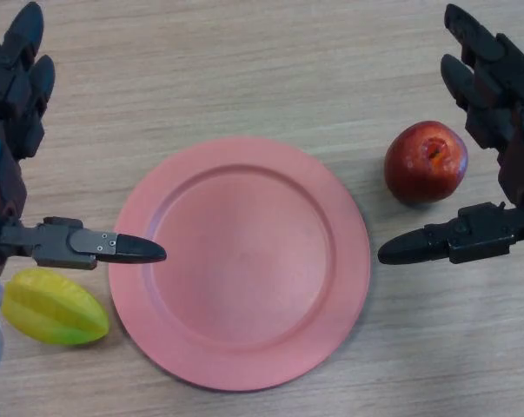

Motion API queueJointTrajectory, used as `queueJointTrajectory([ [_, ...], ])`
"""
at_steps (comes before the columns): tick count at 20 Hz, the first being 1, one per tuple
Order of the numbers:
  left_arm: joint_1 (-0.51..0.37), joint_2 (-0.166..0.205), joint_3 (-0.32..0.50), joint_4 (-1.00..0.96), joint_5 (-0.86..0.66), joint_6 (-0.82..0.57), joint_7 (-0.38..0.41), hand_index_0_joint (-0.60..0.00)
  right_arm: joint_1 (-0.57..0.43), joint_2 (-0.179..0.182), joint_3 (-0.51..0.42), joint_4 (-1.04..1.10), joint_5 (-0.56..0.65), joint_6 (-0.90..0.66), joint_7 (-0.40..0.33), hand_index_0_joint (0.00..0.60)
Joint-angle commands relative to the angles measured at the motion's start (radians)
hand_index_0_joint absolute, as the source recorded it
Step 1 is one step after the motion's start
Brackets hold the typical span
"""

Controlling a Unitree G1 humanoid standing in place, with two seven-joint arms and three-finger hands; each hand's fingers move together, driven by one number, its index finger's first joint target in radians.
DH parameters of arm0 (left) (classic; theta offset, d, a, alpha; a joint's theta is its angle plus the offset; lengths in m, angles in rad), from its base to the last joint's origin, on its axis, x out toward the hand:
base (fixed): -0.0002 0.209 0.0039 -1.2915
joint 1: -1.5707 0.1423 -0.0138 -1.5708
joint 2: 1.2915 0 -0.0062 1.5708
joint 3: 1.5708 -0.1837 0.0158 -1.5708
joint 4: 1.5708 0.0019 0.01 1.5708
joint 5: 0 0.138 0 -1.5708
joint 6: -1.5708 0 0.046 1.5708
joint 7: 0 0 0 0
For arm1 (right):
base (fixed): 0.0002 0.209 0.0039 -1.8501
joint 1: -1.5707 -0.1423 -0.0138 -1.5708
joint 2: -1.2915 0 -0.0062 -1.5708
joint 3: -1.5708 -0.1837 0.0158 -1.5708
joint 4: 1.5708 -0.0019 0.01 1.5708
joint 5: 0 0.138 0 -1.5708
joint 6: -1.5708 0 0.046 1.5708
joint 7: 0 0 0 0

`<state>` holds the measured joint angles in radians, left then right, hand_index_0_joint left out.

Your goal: Pick up the yellow starfruit and place it on the plate

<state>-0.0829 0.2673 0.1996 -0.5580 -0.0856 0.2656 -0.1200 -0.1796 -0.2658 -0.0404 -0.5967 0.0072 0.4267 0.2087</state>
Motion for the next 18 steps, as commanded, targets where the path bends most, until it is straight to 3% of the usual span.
queueJointTrajectory([
  [1,-0.034,0.050,0.028,-0.023,0.029,-0.161,0.028,0.000,-0.044,-0.020,-0.045,-0.043,0.018,-0.116,-0.030,0.000],
  [8,-0.032,0.046,0.017,-0.028,0.016,-0.132,0.020,0.000,-0.034,-0.019,-0.049,-0.048,0.040,-0.095,-0.027,0.000],
  [14,-0.019,0.066,0.076,0.007,-0.005,-0.159,0.016,0.000,-0.039,-0.020,-0.041,-0.024,0.042,-0.095,-0.032,0.000],
  [18,0.050,0.078,0.134,-0.002,0.104,-0.161,-0.076,0.000,-0.043,-0.006,-0.026,-0.017,0.052,-0.089,-0.022,0.000],
])
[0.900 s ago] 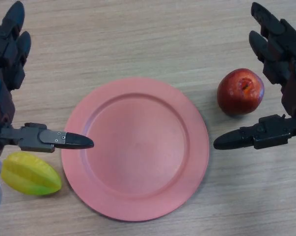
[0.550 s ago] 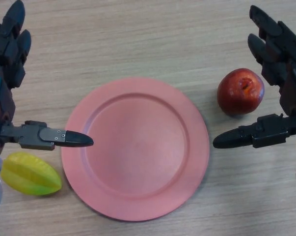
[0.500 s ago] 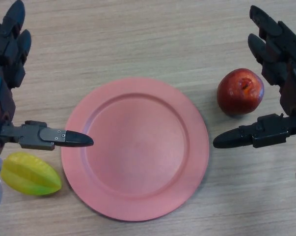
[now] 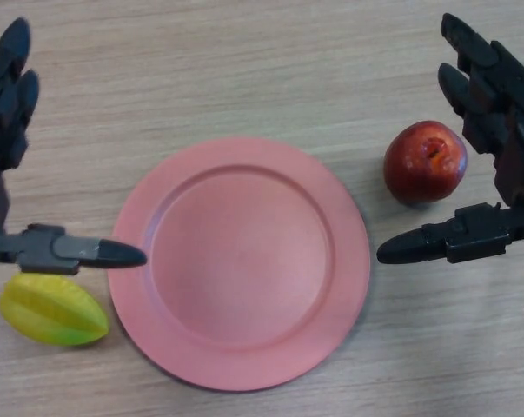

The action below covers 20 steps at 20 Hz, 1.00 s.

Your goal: Pick up the yellow starfruit and place it on the plate

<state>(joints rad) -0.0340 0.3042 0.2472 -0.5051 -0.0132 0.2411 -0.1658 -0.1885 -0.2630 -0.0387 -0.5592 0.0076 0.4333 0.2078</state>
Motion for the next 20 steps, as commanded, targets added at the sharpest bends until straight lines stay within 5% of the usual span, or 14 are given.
queueJointTrajectory([
  [1,0.028,0.042,0.115,-0.066,0.063,-0.134,-0.081,0.000,-0.034,-0.006,-0.026,-0.049,0.062,-0.099,-0.030,0.000],
  [7,0.169,0.016,0.300,-0.046,0.212,-0.383,-0.332,0.000,-0.091,0.012,0.016,-0.003,0.081,-0.105,-0.073,0.000],
  [10,0.173,0.017,0.364,0.034,0.268,-0.521,-0.322,0.000,-0.104,0.025,0.028,0.018,0.077,-0.138,-0.070,0.000],
  [13,0.147,0.069,0.413,0.184,0.301,-0.630,-0.297,0.000,-0.092,0.035,0.039,0.032,0.071,-0.148,-0.078,0.000],
  [15,0.134,0.076,0.393,0.222,0.309,-0.658,-0.241,0.000,-0.086,0.040,0.040,0.027,0.074,-0.150,-0.083,0.000],
  [20,0.169,0.057,0.327,0.243,0.293,-0.640,-0.327,0.000,-0.090,0.043,0.037,0.026,0.080,-0.161,-0.104,0.000],
])
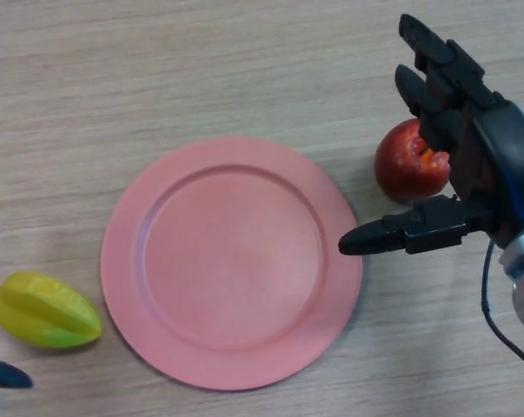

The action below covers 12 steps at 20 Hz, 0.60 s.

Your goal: Pick up the yellow starfruit and place it on the plate

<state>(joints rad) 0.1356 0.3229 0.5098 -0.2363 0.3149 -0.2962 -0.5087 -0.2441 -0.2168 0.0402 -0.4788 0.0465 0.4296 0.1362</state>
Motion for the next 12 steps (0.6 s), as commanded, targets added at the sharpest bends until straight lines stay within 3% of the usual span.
queueJointTrajectory([
  [1,0.001,0.035,0.055,0.014,-0.015,-0.142,0.031,0.000,-0.035,-0.004,-0.039,-0.052,0.039,-0.162,-0.041,0.000],
  [3,0.000,0.049,0.040,0.097,0.073,-0.246,0.102,0.000,-0.035,-0.004,-0.035,-0.055,0.027,-0.171,-0.047,0.000],
  [6,0.017,0.053,0.029,0.093,-0.003,-0.257,0.049,0.000,-0.041,-0.006,-0.043,-0.073,0.035,-0.157,-0.049,0.000],
  [9,0.011,0.042,0.005,0.144,0.022,-0.329,0.070,0.000,-0.024,-0.014,-0.043,-0.088,0.025,-0.153,-0.038,0.000],
  [11,0.001,0.057,-0.012,0.174,0.024,-0.339,0.076,0.000,-0.016,-0.016,-0.048,-0.099,0.018,-0.144,-0.030,0.000],
  [12,-0.002,0.059,-0.015,0.180,0.029,-0.339,0.080,-0.050,-0.015,-0.016,-0.049,-0.102,0.019,-0.142,-0.029,0.000],
])
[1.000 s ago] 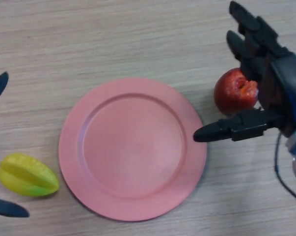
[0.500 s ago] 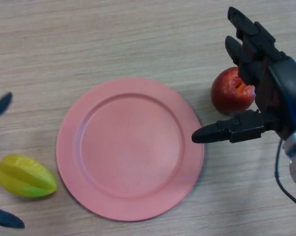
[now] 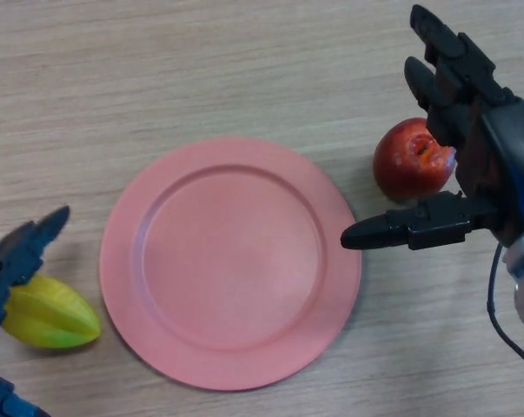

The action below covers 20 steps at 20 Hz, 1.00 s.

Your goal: Pick up the yellow starfruit and place it on the plate

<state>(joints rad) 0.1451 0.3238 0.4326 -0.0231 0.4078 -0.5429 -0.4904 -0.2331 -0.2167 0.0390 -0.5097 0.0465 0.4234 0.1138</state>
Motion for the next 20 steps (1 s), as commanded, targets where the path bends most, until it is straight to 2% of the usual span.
queueJointTrajectory([
  [1,-0.012,0.058,0.056,-0.025,-0.048,-0.098,0.070,-0.200,-0.026,-0.016,-0.048,-0.072,0.021,-0.133,-0.007,0.000],
  [2,-0.011,0.058,0.050,-0.019,-0.037,-0.098,0.077,-0.300,-0.025,-0.016,-0.050,-0.074,0.025,-0.129,-0.007,0.000],
  [3,-0.011,0.060,0.037,-0.013,-0.016,-0.090,0.093,-0.449,-0.023,-0.016,-0.053,-0.082,0.035,-0.121,-0.008,0.000],
  [4,-0.013,0.062,0.028,-0.008,0.003,-0.081,0.112,-0.549,-0.019,-0.018,-0.057,-0.092,0.044,-0.113,-0.008,0.000],
  [5,-0.012,0.066,0.023,-0.001,0.023,-0.081,0.135,-0.600,-0.012,-0.020,-0.059,-0.100,0.048,-0.111,-0.009,0.000],
  [8,0.015,0.071,0.029,-0.016,0.018,-0.060,0.067,-0.600,-0.012,-0.021,-0.060,-0.109,0.056,-0.104,-0.014,0.000],
  [10,0.039,0.068,0.048,-0.043,-0.001,-0.053,-0.019,-0.600,-0.011,-0.021,-0.056,-0.109,0.050,-0.105,-0.015,0.000],
  [13,0.083,0.036,0.114,-0.188,-0.106,0.088,-0.233,-0.600,-0.013,-0.014,-0.051,-0.120,0.054,-0.087,-0.022,0.000],
  [15,0.083,0.016,0.155,-0.268,-0.122,0.117,-0.303,-0.600,-0.017,-0.018,-0.055,-0.135,0.061,-0.066,-0.018,0.000],
  [16,0.091,-0.002,0.160,-0.337,-0.160,0.198,-0.364,-0.600,-0.022,-0.022,-0.059,-0.140,0.060,-0.055,-0.018,0.000],
  [17,0.092,-0.024,0.162,-0.470,-0.222,0.383,-0.468,-0.600,-0.024,-0.026,-0.062,-0.137,0.048,-0.062,-0.020,0.000],
  [19,0.050,-0.016,0.141,-0.612,-0.253,0.583,-0.569,-0.600,-0.019,-0.031,-0.069,-0.143,0.040,-0.067,-0.022,0.000],
  [20,0.022,-0.002,0.134,-0.647,-0.282,0.634,-0.603,-0.600,-0.011,-0.035,-0.072,-0.149,0.033,-0.069,-0.018,0.000],
])
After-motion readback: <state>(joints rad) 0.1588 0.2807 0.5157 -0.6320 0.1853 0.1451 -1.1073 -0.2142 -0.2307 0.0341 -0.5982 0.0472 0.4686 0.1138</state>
